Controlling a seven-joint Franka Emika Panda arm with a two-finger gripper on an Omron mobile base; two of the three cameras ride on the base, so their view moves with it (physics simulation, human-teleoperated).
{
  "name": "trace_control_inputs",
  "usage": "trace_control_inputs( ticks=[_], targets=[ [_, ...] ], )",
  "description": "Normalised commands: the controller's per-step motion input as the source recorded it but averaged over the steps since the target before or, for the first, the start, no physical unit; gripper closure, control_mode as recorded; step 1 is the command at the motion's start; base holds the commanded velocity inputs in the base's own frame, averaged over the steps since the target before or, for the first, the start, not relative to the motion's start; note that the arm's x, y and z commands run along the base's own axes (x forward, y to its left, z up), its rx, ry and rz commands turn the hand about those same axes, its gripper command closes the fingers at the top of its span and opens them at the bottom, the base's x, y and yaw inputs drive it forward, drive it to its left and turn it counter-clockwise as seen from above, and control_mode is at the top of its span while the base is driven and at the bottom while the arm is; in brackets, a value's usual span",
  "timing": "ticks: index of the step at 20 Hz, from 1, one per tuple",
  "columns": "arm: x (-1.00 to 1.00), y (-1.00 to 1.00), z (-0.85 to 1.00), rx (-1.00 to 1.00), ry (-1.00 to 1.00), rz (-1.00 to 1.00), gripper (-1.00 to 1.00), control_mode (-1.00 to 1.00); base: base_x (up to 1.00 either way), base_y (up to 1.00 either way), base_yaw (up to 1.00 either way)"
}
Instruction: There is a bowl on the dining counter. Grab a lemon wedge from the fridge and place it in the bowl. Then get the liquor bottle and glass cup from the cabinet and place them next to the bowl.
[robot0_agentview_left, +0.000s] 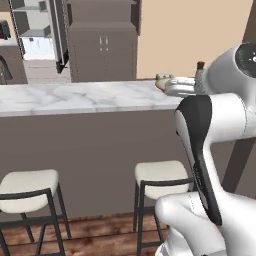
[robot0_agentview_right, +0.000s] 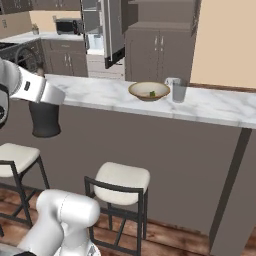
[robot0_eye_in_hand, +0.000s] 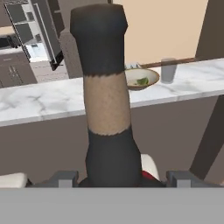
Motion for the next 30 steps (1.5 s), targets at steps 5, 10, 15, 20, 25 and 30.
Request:
trace_control_inputs(
  ticks=[5, 10, 15, 20, 25, 30],
  targets=[
    [1.00, 0.00, 0.00, 0.00, 0.00, 0.00, 1.00, -1.00, 0.00, 0.00, 0.00],
    [1.00, -0.26, 0.01, 0.00, -0.01, 0.00, 1.00, -1.00, 0.00, 0.00, 0.00],
    [0.99, -0.34, 0.00, 0.00, -0.01, 0.05, 1.00, -1.00, 0.00, 0.00, 0.00],
    [0.78, -0.06, -0.07, -0.03, -0.04, 0.02, 1.00, -1.00, 0.00, 0.00, 0.00],
    [0.35, 0.00, 0.00, -0.01, -0.07, 0.00, 1.00, -1.00, 0.00, 0.00, 0.00],
    [0.72, 0.00, -0.11, -0.06, -0.01, 0.00, 1.00, -1.00, 0.00, 0.00, 0.00]
  ],
)
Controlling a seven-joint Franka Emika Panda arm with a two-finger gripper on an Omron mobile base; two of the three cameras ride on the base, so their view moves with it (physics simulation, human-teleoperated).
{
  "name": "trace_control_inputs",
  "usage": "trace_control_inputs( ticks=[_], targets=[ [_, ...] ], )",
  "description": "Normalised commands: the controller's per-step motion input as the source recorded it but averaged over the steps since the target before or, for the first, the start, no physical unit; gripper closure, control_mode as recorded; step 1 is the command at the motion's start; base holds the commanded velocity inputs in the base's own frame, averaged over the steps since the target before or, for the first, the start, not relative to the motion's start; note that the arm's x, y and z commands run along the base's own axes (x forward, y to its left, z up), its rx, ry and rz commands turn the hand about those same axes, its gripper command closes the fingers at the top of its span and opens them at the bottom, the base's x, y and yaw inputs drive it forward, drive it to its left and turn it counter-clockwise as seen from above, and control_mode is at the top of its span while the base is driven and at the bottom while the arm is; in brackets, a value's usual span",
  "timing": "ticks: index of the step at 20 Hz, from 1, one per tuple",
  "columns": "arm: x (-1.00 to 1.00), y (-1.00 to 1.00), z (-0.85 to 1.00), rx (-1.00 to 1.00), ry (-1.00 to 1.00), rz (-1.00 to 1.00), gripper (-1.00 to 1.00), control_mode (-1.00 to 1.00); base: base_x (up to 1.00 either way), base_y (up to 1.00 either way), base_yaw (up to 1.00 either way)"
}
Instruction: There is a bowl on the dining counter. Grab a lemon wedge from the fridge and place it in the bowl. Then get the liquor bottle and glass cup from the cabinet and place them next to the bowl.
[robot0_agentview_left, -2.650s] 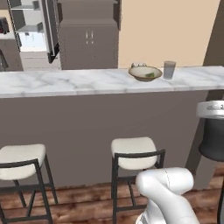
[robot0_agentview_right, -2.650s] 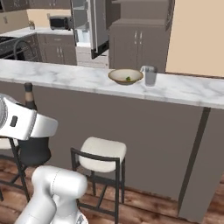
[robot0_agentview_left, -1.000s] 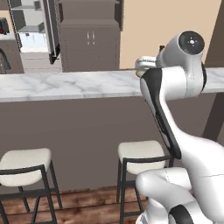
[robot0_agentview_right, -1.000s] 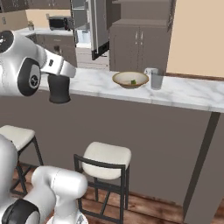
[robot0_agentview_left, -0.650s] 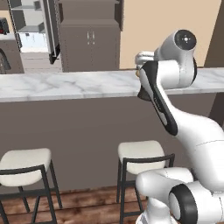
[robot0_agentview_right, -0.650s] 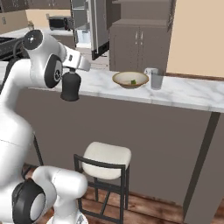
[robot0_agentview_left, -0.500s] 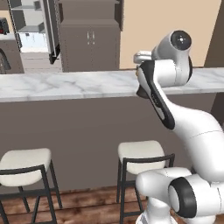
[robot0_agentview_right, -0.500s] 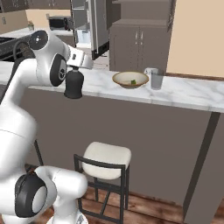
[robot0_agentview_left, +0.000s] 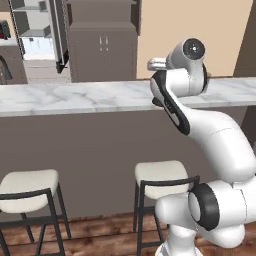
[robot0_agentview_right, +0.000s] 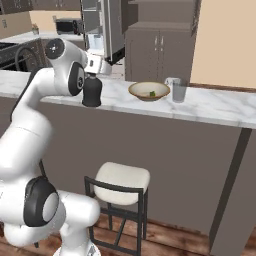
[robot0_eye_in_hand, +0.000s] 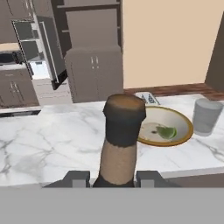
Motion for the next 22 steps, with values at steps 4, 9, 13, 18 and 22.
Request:
trace_control_inputs(
  ticks=[4, 9, 13, 18, 22],
  targets=[
    [0.71, 0.00, -0.21, -0.09, 0.00, 0.00, 1.00, -1.00, 0.00, 0.00, 0.00],
    [0.54, 0.00, -0.20, -0.09, 0.00, 0.00, 1.00, -1.00, 0.00, 0.00, 0.00],
    [0.62, 0.00, -0.23, -0.07, 0.00, 0.00, 1.00, -1.00, 0.00, 0.00, 0.00],
    [0.68, 0.00, -0.13, -0.03, 0.00, 0.00, 1.00, -1.00, 0.00, 0.00, 0.00],
    [0.73, 0.00, -0.12, 0.00, 0.00, 0.00, 1.00, -1.00, 0.00, 0.00, 0.00]
  ],
)
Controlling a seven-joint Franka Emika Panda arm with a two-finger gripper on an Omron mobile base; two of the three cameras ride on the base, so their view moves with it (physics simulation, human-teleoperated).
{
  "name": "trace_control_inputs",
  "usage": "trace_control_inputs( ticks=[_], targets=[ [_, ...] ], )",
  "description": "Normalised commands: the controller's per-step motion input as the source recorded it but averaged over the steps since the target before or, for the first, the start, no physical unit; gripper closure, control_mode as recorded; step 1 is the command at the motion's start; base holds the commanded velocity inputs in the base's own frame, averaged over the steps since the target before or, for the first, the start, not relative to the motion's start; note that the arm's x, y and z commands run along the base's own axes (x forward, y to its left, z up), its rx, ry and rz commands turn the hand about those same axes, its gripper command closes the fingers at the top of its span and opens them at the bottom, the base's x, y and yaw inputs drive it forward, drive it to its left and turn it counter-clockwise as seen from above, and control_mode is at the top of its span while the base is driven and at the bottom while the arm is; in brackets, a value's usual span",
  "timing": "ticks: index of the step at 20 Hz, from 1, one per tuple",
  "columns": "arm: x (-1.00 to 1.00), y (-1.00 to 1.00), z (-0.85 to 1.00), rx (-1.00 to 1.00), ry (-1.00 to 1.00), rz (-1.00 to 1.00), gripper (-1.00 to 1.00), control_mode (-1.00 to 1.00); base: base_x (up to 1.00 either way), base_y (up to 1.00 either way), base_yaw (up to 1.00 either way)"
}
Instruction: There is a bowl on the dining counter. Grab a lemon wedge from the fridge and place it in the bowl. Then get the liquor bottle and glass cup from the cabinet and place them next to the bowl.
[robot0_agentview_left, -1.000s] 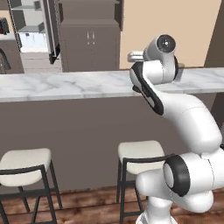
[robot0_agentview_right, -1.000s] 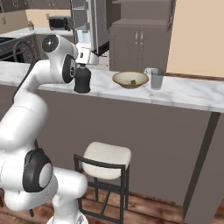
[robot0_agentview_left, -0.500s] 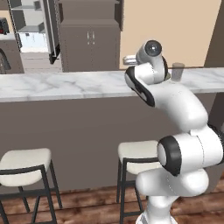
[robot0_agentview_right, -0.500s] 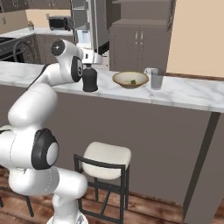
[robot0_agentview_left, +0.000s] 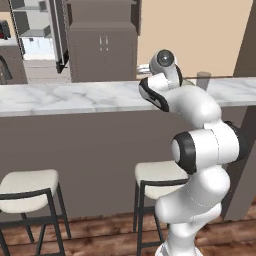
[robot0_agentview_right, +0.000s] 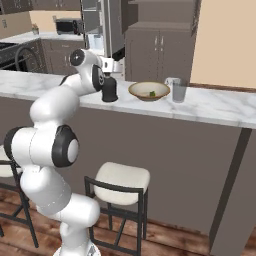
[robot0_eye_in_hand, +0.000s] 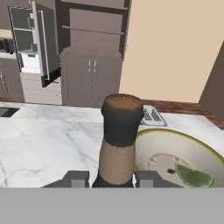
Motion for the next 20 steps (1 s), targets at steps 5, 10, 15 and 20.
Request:
trace_control_inputs(
  ticks=[5, 10, 15, 20],
  targets=[
    [0.68, 0.00, -0.25, 0.00, 0.00, 0.00, 1.00, -1.00, 0.00, 0.00, 0.00],
    [0.55, 0.00, -0.35, 0.00, 0.00, 0.00, 1.00, -1.00, 0.00, 0.00, 0.00],
    [0.50, 0.00, -0.12, 0.00, 0.00, 0.00, 1.00, -1.00, 0.00, 0.00, 0.00],
    [0.60, 0.00, 0.00, 0.00, 0.00, 0.00, 1.00, -1.00, 0.00, 0.00, 0.00]
  ],
)
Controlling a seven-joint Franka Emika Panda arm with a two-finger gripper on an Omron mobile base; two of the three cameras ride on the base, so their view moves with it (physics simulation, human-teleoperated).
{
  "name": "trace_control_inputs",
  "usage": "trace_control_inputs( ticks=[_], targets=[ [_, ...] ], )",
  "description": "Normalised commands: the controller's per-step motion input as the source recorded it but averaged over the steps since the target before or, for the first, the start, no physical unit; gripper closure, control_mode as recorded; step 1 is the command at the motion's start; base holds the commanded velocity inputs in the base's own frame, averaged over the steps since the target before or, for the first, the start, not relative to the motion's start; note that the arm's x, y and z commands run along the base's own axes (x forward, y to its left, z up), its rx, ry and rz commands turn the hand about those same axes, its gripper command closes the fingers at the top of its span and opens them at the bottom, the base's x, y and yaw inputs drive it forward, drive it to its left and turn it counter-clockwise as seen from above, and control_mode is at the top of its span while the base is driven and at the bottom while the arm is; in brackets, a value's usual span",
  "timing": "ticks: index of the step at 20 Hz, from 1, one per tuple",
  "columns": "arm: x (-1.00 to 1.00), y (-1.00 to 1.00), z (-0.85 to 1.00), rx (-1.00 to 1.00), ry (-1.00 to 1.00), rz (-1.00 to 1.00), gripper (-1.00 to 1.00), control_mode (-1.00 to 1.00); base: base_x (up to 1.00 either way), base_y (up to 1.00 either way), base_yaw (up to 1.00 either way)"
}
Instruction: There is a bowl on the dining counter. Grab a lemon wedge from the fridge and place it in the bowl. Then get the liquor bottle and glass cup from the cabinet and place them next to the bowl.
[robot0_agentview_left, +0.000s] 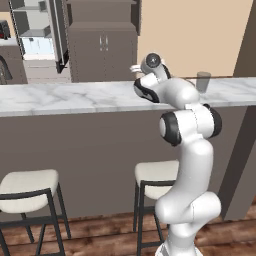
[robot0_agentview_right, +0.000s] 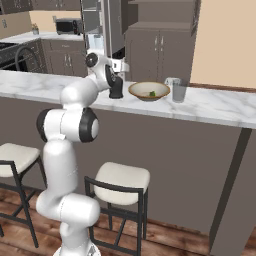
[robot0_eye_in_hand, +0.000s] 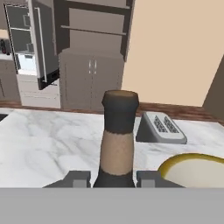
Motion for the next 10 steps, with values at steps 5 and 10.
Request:
trace_control_inputs(
  ticks=[5, 10],
  targets=[
    [0.58, 0.00, -0.28, 0.00, 0.00, 0.00, 1.00, -1.00, 0.00, 0.00, 0.00],
    [0.33, -0.03, -0.39, 0.00, 0.00, 0.00, 1.00, -1.00, 0.00, 0.00, 0.00]
  ],
)
